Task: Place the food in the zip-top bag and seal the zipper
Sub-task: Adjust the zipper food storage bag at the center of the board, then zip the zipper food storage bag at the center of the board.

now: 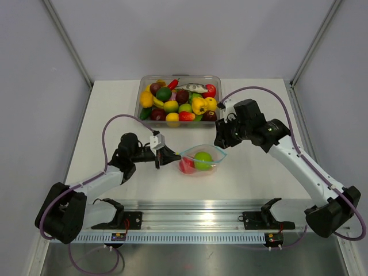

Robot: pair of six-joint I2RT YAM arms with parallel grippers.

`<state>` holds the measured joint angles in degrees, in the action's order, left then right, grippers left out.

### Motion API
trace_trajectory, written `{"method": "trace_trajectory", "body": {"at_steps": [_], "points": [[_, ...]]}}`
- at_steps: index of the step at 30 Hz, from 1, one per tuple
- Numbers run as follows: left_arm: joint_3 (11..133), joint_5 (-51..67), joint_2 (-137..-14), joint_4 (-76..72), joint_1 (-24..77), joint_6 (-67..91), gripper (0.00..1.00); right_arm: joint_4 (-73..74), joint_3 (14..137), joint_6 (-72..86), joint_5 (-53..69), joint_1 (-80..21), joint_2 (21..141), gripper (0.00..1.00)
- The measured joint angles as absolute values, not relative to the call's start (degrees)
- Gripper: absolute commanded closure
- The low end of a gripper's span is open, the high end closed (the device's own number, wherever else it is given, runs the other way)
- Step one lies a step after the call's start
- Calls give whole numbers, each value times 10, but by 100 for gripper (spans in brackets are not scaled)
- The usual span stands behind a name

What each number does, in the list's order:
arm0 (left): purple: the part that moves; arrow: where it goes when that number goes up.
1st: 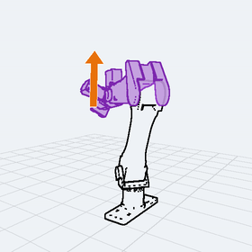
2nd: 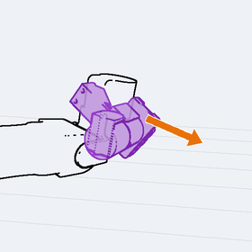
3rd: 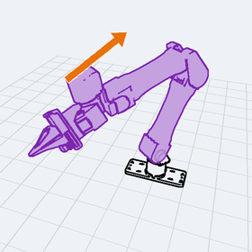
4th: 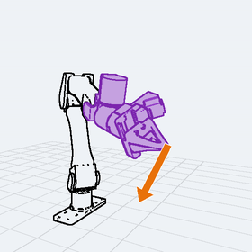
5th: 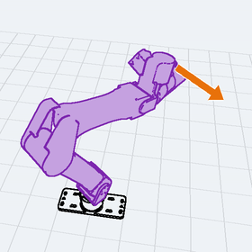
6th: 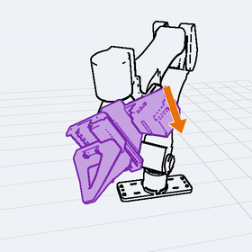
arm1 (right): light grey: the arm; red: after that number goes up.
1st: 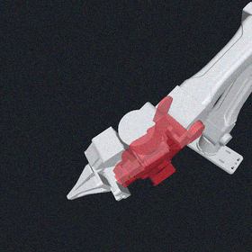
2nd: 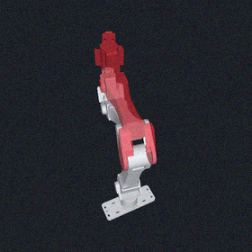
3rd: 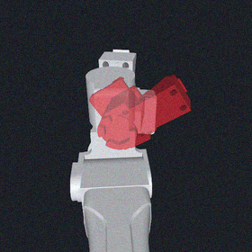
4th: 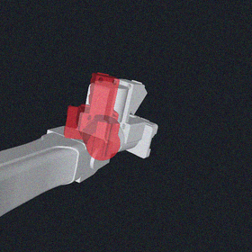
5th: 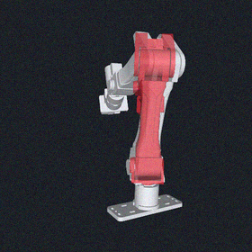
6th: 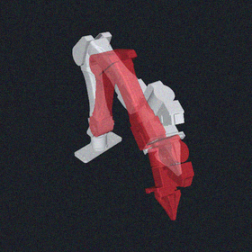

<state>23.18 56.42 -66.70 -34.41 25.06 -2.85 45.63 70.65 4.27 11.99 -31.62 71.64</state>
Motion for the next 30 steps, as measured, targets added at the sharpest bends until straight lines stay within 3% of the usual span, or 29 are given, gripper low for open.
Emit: {"method": "trace_trajectory", "body": {"at_steps": [3, 7, 9, 10, 18, 30], "points": [[250, 586, -667, -310, 251, -40, 100, 471, 746, 36, 115, -343, 703, 55], [274, 607, -667, -271, 251, -53, 100, 462, 792, 9, 86, -466, 717, 55], [286, 615, -667, -252, 251, -61, 100, 456, 802, -13, 83, -512, 740, 70], [292, 618, -667, -240, 251, -66, 100, 452, 804, -32, 84, -526, 754, 72], [315, 623, -644, -151, 251, -112, 100, 353, 698, -147, 136, -531, 764, 64], [318, 623, -638, -124, 251, -123, 100, 310, 721, -209, 151, -552, 795, 61]]}}
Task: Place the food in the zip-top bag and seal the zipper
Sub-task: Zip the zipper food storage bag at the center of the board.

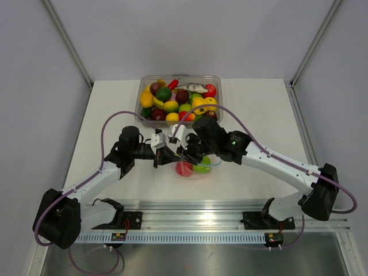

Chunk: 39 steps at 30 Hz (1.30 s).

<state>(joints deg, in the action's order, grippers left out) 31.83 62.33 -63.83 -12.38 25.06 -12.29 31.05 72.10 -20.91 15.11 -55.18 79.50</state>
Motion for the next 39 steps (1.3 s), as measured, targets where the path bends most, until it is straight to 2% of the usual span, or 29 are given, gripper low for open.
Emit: {"method": "trace_trajectory", "body": {"at_steps": [5, 15, 23, 31, 39], "points": [[318, 623, -639, -122, 250, -125, 100, 307, 729, -218, 161, -552, 815, 64], [318, 623, -646, -119, 246, -125, 100, 310, 740, -219, 170, -551, 837, 79], [318, 623, -646, -114, 245, -125, 100, 315, 746, -218, 170, -551, 843, 78], [318, 620, -646, -113, 243, -125, 100, 311, 747, -208, 171, -551, 846, 68], [318, 618, -646, -113, 243, -125, 100, 310, 747, -206, 171, -551, 848, 68]]}}
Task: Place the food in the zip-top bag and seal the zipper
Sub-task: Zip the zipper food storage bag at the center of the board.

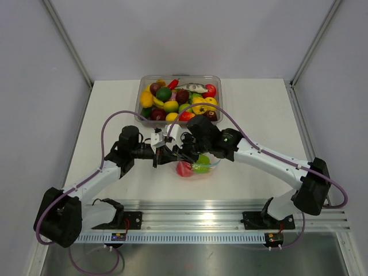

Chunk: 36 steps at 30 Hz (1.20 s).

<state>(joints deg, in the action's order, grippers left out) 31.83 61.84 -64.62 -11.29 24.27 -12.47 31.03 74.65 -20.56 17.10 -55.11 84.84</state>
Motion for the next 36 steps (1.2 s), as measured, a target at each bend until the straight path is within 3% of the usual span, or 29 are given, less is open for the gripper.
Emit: {"method": "trace_trajectory", "body": {"at_steps": [4, 36], "points": [[318, 617, -646, -112, 243, -125, 100, 310, 747, -201, 172, -551, 854, 63], [318, 619, -646, -121, 246, -125, 100, 283, 778, -225, 213, -552, 796, 57]]}}
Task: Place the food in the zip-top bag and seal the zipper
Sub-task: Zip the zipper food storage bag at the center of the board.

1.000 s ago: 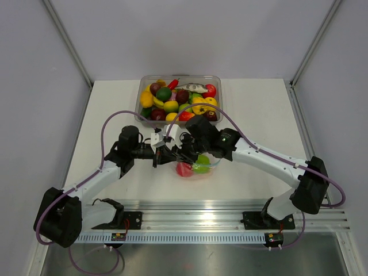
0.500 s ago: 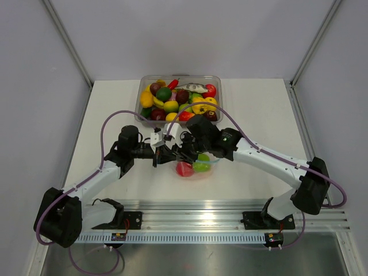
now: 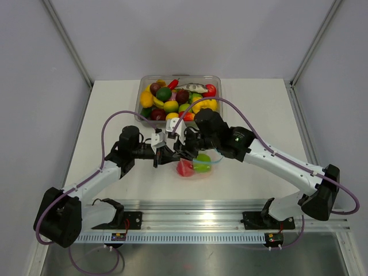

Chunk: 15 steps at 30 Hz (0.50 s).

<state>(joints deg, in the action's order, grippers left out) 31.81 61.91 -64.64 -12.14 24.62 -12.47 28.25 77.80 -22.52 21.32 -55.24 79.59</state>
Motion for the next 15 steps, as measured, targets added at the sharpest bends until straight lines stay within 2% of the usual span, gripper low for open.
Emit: {"method": "trace_trajectory", "body": {"at_steps": [10, 15], "points": [[318, 620, -646, -121, 246, -127, 100, 265, 737, -280, 255, -552, 814, 52], [318, 620, -646, -121, 246, -133, 100, 251, 688, -311, 267, -552, 812, 55]]}}
